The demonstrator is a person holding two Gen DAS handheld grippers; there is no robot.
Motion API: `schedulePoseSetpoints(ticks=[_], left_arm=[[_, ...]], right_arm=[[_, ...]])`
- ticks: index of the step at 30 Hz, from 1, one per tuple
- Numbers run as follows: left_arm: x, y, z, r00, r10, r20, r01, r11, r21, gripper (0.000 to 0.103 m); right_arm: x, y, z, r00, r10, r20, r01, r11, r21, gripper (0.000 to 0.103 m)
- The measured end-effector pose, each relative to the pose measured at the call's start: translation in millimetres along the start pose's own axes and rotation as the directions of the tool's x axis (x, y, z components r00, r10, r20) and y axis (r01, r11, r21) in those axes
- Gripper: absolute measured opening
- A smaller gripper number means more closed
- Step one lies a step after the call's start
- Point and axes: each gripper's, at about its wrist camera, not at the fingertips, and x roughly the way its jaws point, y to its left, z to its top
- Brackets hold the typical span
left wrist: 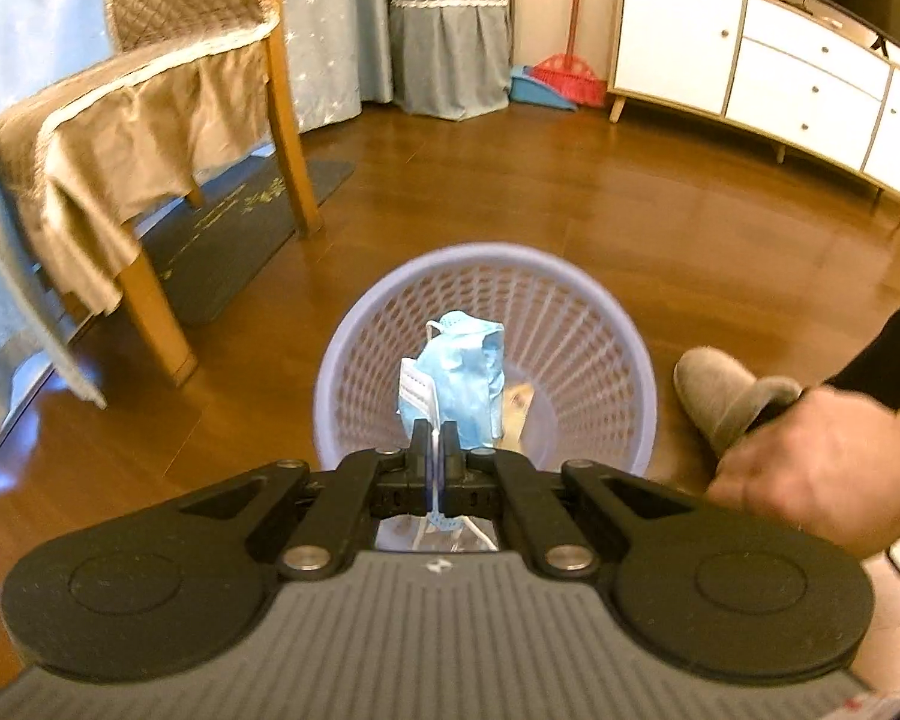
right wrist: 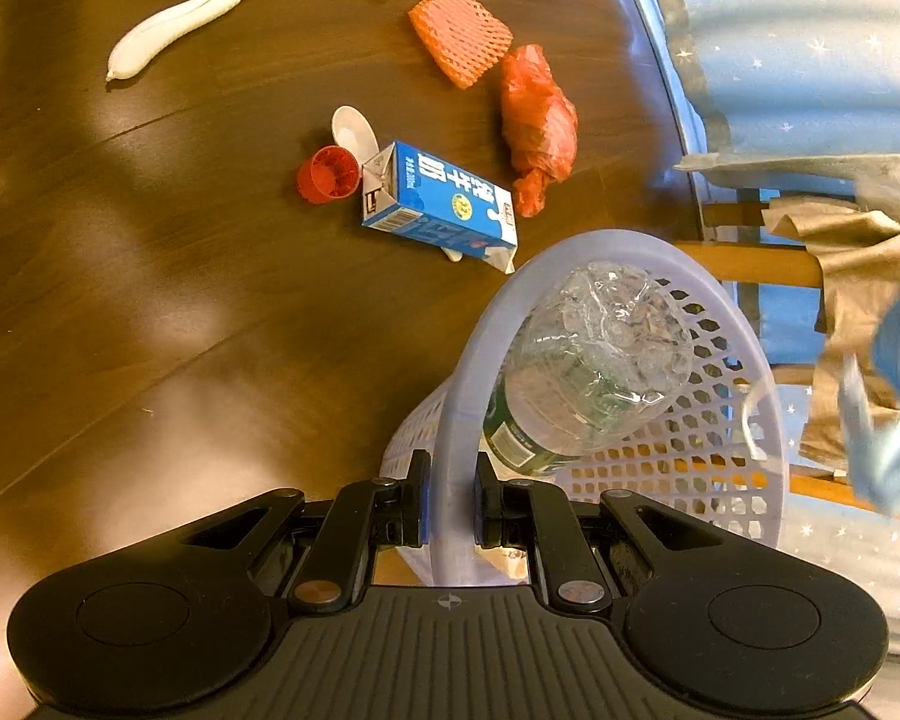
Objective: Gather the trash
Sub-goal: 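Carry the face mask over the basket and open the left tool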
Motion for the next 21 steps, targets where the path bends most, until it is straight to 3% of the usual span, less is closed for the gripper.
schedulePoseSetpoints(ticks=[4,11,17,21], left_arm=[[10,-10,8,0.999,-0.022,0.036,0.022,1.000,-0.011,0.016],[10,-1,-1,1.000,0.000,0.024,0.001,0.999,-0.043,0.016],[1,22,-18,0.998,0.067,-0.001,-0.067,0.993,-0.094,0.018],[-4,40,-36,0.992,0.123,-0.038,-0.127,0.984,-0.126,0.025]], right_arm=[[0,-1,-2,1.000,0.003,-0.001,-0.002,1.000,0.009,0.009],[-1,-3,-5,1.000,0.002,-0.004,-0.002,1.000,0.024,0.009],[-2,-3,-6,1.000,0.001,-0.004,-0.001,1.000,0.026,0.009],[-2,-3,-6,1.000,-0.001,-0.003,0.001,1.000,0.027,0.009]])
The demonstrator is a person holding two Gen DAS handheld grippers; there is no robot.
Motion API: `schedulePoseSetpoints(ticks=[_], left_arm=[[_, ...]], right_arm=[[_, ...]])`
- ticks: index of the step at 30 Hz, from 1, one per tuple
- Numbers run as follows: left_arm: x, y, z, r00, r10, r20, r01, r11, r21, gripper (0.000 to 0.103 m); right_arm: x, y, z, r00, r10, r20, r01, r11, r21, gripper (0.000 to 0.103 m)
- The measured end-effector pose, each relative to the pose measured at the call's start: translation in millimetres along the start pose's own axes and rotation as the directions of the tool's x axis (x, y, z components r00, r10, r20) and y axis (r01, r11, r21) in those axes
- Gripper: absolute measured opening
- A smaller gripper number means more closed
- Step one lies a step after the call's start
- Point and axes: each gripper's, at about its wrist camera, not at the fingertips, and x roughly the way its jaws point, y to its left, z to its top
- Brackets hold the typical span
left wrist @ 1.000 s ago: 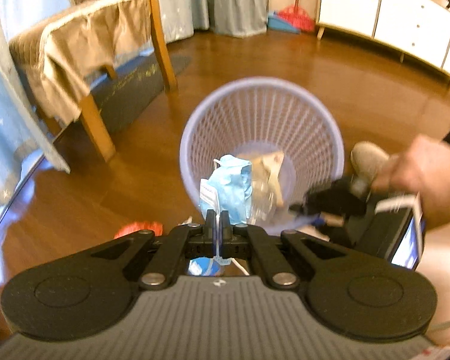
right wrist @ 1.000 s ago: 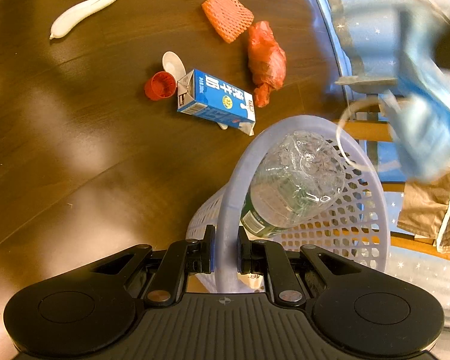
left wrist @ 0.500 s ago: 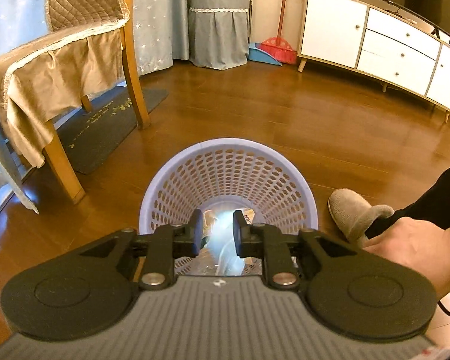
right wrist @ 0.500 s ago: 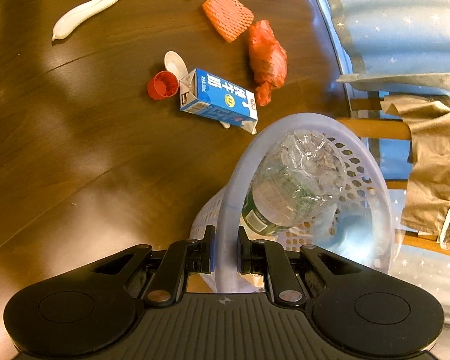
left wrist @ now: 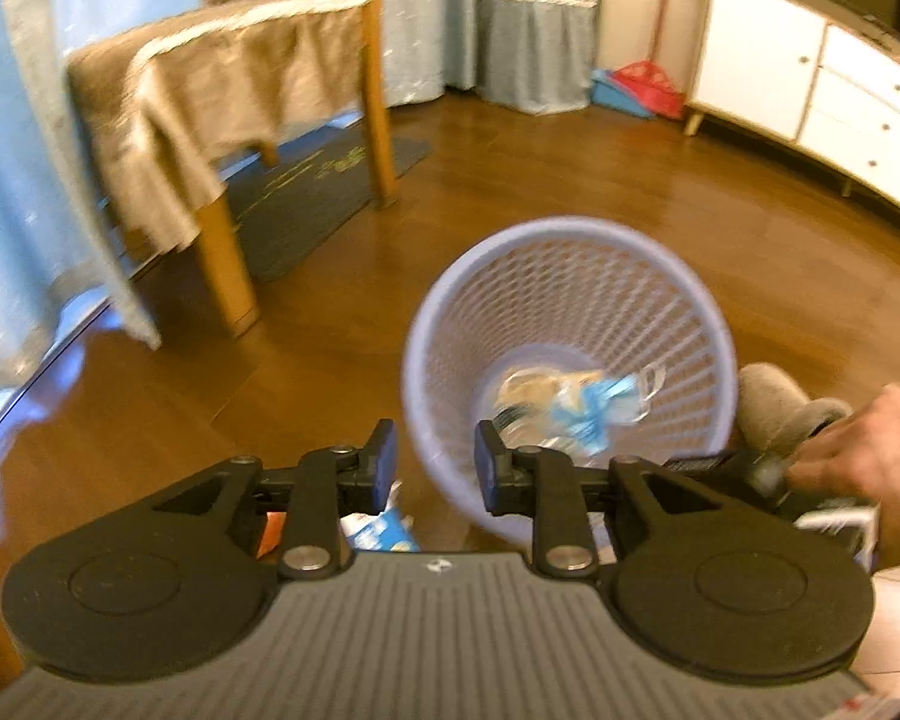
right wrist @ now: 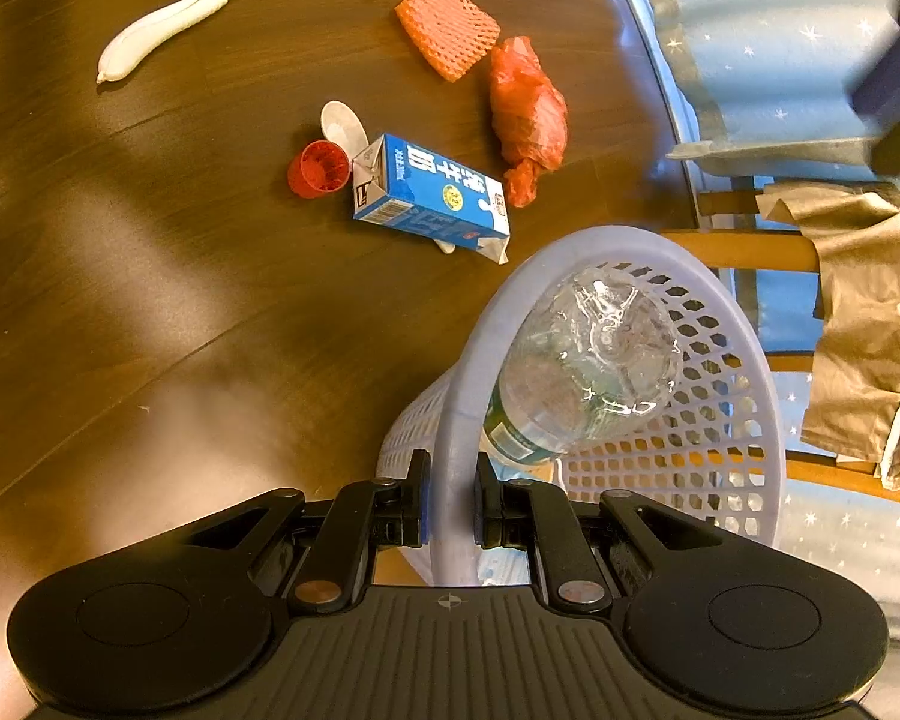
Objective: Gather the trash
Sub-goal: 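Carry the face mask over the basket and open the left tool, then move the left tool down to the white toothbrush handle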
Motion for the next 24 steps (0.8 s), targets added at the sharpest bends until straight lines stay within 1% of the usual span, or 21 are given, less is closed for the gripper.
schedulePoseSetpoints(ticks=[5,7,12,14,16,20,24], left_arm=[[-1,24,-23,0.996,0.073,-0.050,-0.075,0.996,-0.048,0.029],[-1,35,-32,0.993,0.098,-0.066,-0.103,0.992,-0.073,0.034],[-4,59,-60,0.979,0.164,-0.120,-0.180,0.975,-0.134,0.038],[-6,65,-69,0.976,0.176,-0.130,-0.195,0.970,-0.148,0.040],[-8,67,-79,0.972,0.190,-0.141,-0.209,0.969,-0.134,0.045],[-9,68,-104,0.967,0.190,-0.170,-0.210,0.972,-0.106,0.051],[-2,70,-136,0.953,0.183,-0.241,-0.225,0.961,-0.160,0.053]], right_arm=[[0,-1,2,1.000,-0.002,-0.001,0.002,1.000,0.005,0.009],[0,-2,3,1.000,-0.003,-0.002,0.003,1.000,0.009,0.009],[0,-4,5,1.000,0.000,-0.001,0.000,1.000,0.013,0.009],[0,-4,5,1.000,-0.002,-0.001,0.002,1.000,0.011,0.009],[0,-4,5,1.000,-0.006,-0.002,0.006,1.000,0.010,0.009],[2,-6,7,1.000,-0.015,-0.001,0.015,1.000,0.015,0.009],[2,-6,13,1.000,-0.013,0.004,0.013,1.000,0.012,0.009]])
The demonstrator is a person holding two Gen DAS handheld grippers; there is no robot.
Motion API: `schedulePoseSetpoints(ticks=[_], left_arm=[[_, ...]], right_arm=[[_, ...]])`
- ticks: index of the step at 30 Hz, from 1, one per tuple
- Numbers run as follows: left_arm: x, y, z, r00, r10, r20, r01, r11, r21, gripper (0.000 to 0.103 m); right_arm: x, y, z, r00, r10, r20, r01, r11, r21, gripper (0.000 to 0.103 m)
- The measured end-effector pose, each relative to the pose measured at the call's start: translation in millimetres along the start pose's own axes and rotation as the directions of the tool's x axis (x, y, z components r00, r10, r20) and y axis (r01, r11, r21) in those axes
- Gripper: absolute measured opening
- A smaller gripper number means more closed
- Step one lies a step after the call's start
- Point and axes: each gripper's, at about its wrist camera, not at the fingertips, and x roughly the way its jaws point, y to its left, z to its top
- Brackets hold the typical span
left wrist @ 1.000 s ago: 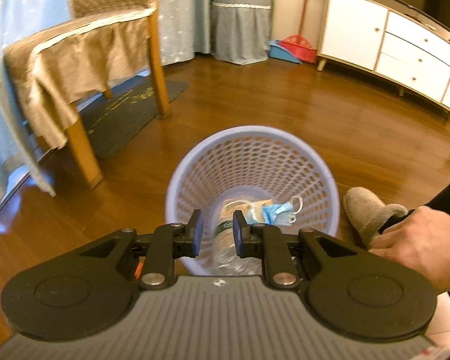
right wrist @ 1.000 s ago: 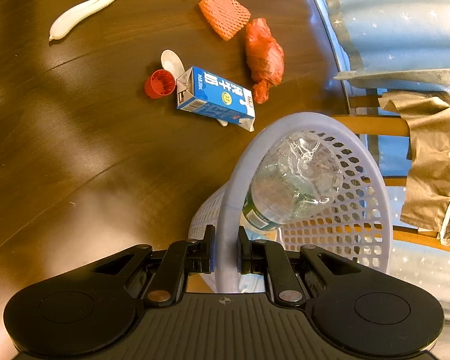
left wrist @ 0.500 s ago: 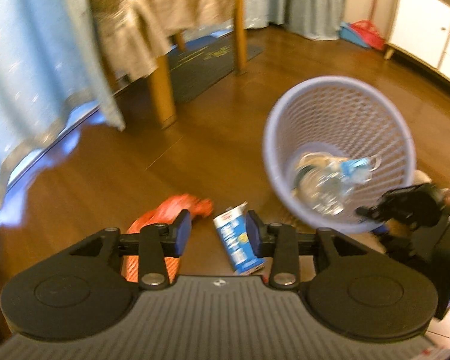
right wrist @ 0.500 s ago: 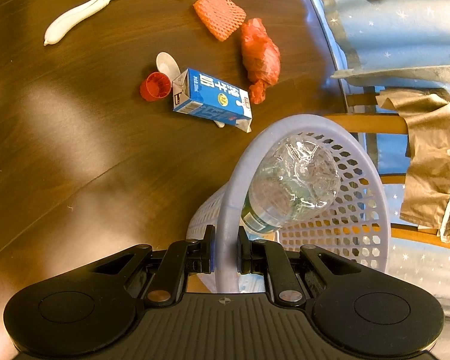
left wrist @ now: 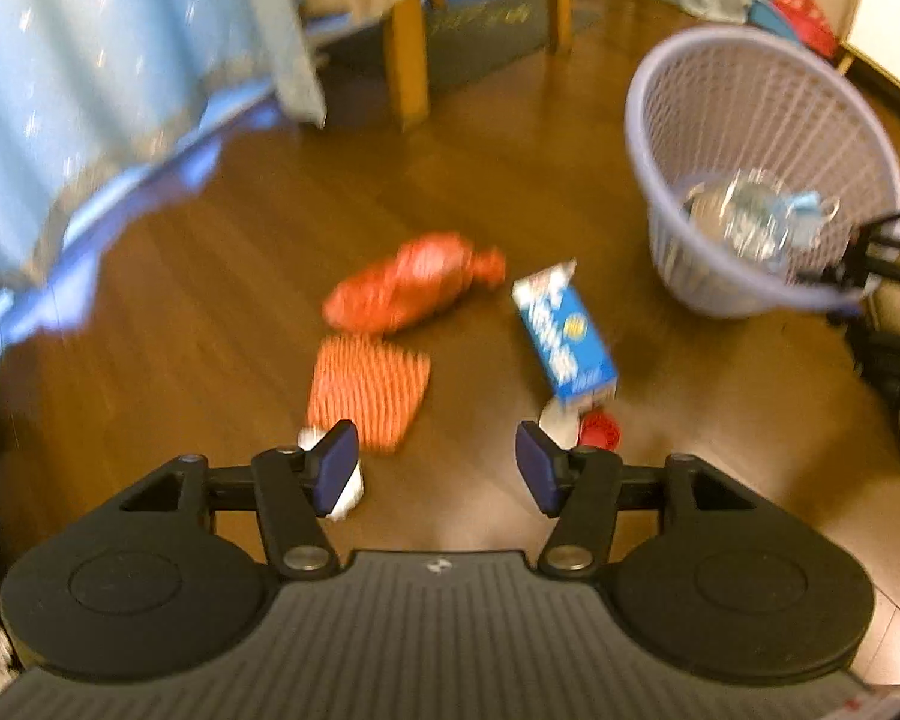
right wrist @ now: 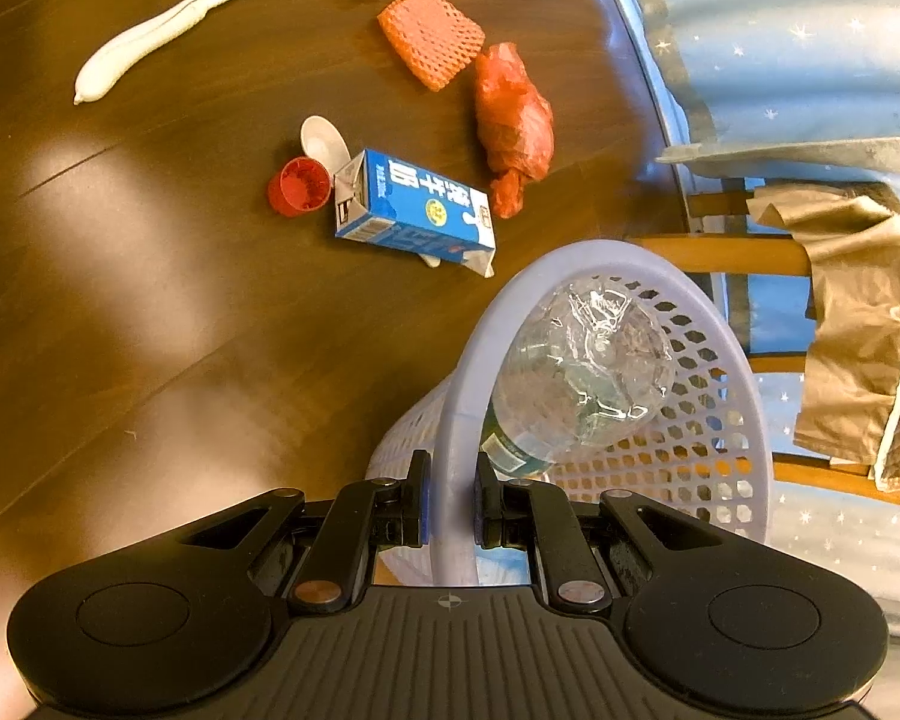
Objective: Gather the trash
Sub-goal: 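Move the left tool down to the white toothbrush handle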
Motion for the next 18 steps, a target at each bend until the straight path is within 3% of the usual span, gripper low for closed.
schedulePoseSetpoints(ticks=[5,10,18], left_arm=[[23,16,-36,0.995,0.050,-0.090,-0.065,0.984,-0.168,0.053],[42,16,-63,0.988,0.081,-0.128,-0.107,0.972,-0.210,0.053],[71,-2,-89,0.983,-0.007,-0.185,-0.036,0.973,-0.228,0.053]], right_arm=[[1,2,6,1.000,0.003,0.003,-0.003,1.000,-0.007,0.009],[2,5,8,1.000,-0.008,0.004,0.008,1.000,-0.030,0.009],[3,6,8,1.000,-0.006,-0.001,0.006,0.999,-0.036,0.009]])
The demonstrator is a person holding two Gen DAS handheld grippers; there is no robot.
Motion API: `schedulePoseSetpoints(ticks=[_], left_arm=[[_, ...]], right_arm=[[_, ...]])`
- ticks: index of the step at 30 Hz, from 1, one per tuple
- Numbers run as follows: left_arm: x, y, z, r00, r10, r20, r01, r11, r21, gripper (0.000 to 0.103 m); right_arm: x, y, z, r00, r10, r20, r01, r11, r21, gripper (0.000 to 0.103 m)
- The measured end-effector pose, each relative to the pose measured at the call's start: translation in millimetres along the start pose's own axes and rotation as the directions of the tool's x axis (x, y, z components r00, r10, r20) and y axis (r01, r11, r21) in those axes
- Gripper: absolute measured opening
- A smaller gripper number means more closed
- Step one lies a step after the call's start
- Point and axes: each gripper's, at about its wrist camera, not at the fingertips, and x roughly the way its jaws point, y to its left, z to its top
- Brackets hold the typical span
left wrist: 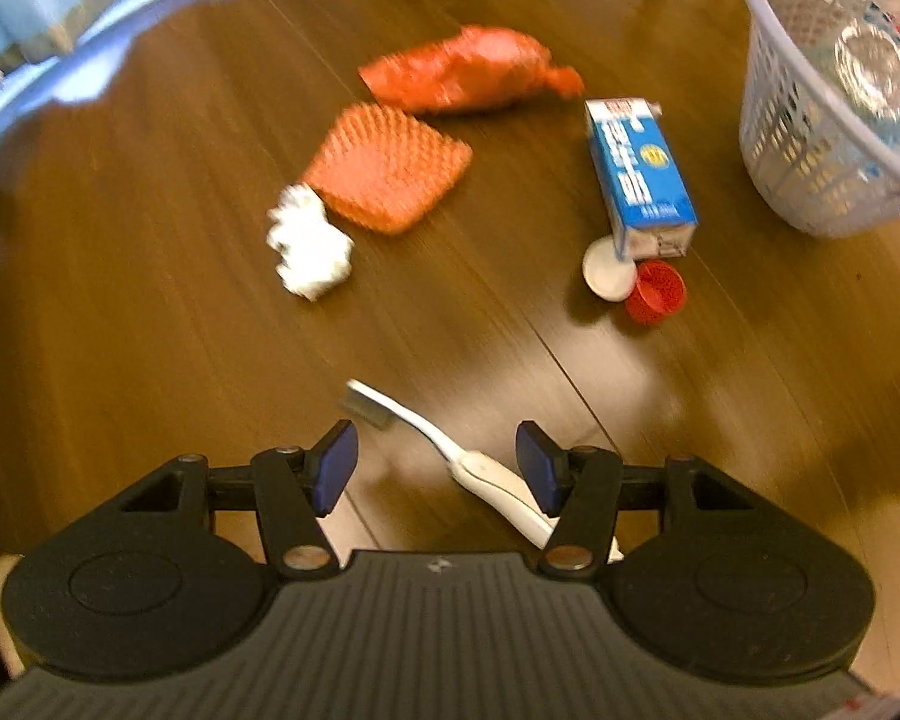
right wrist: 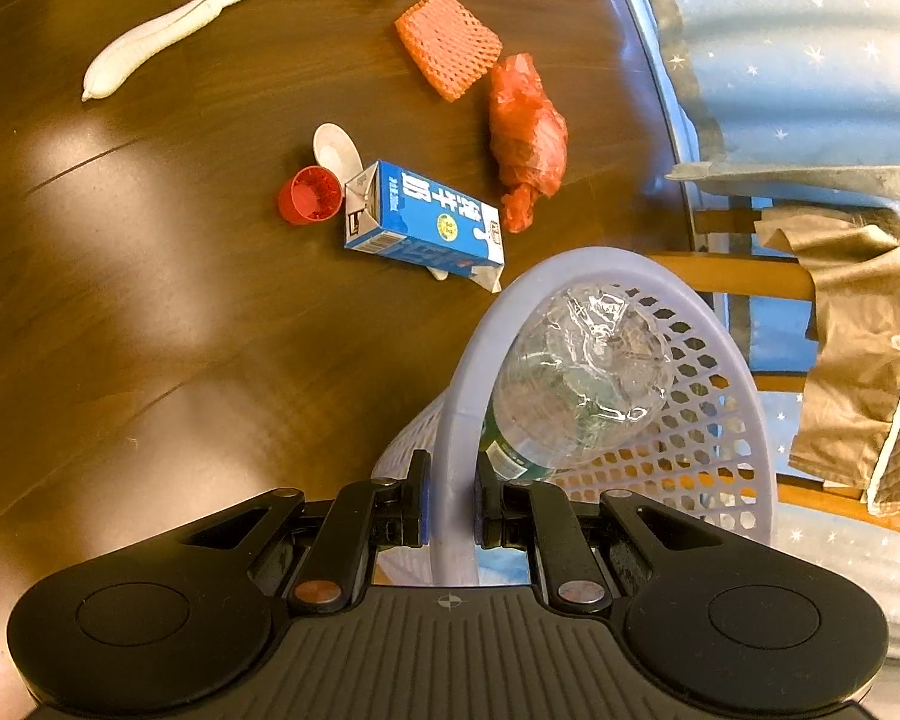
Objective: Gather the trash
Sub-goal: 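Move the left tool down to the white toothbrush handle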
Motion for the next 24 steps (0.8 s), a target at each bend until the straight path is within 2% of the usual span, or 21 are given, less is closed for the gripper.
schedulePoseSetpoints(ticks=[10,20,24], left_arm=[[36,-5,-24,0.996,-0.054,-0.066,0.050,0.997,-0.067,0.048],[58,-10,-34,0.995,-0.071,-0.076,0.064,0.994,-0.090,0.042],[63,-9,-34,0.994,-0.077,-0.079,0.069,0.993,-0.100,0.036]], right_arm=[[0,-2,-1,1.000,0.001,-0.001,-0.001,1.000,0.010,0.009],[1,-3,-2,1.000,0.008,0.000,-0.008,1.000,0.016,0.009],[2,-3,-2,1.000,0.012,-0.001,-0.012,1.000,0.019,0.009]])
